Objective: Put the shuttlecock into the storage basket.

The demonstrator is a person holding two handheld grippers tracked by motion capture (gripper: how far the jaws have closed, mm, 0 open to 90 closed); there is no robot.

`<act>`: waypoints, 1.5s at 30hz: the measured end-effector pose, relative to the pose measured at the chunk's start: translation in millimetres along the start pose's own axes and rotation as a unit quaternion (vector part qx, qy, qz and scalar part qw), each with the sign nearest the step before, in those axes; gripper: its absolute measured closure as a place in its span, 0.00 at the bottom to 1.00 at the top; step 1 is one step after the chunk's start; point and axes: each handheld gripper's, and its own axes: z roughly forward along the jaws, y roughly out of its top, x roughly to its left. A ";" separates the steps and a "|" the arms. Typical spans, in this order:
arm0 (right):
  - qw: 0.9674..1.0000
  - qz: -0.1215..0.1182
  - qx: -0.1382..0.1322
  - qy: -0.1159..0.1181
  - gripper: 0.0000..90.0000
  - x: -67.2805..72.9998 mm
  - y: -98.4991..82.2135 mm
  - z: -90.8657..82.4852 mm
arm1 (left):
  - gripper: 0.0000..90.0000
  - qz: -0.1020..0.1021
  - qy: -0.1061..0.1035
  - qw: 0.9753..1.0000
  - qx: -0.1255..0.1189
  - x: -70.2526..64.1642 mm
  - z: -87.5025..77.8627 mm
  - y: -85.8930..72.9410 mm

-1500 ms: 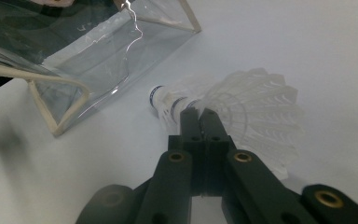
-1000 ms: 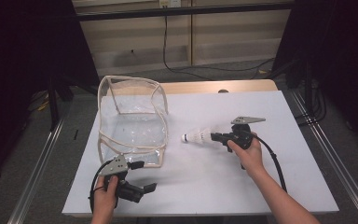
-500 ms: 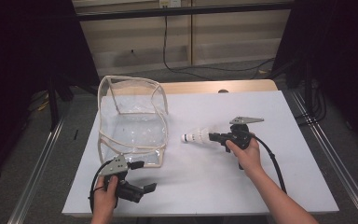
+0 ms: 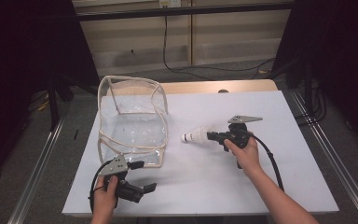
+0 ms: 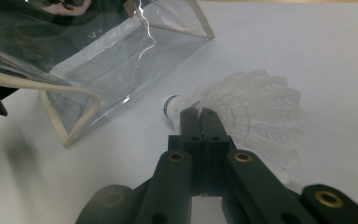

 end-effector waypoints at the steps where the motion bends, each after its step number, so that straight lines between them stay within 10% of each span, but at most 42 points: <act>1: 1.000 -0.002 0.002 -0.002 1.00 0.3 -0.3 0.8 | 0.05 -0.001 0.000 1.000 0.000 -0.2 0.1 -0.1; 25: 1.000 -0.007 0.010 -0.005 0.99 -1.9 -2.6 4.0 | 0.05 0.000 0.000 1.000 0.001 0.3 -0.8 0.0; 45: 0.999 0.008 0.031 -0.021 0.47 -6.9 -10.4 -7.8 | 0.05 0.001 0.001 1.000 0.003 -0.4 0.1 0.1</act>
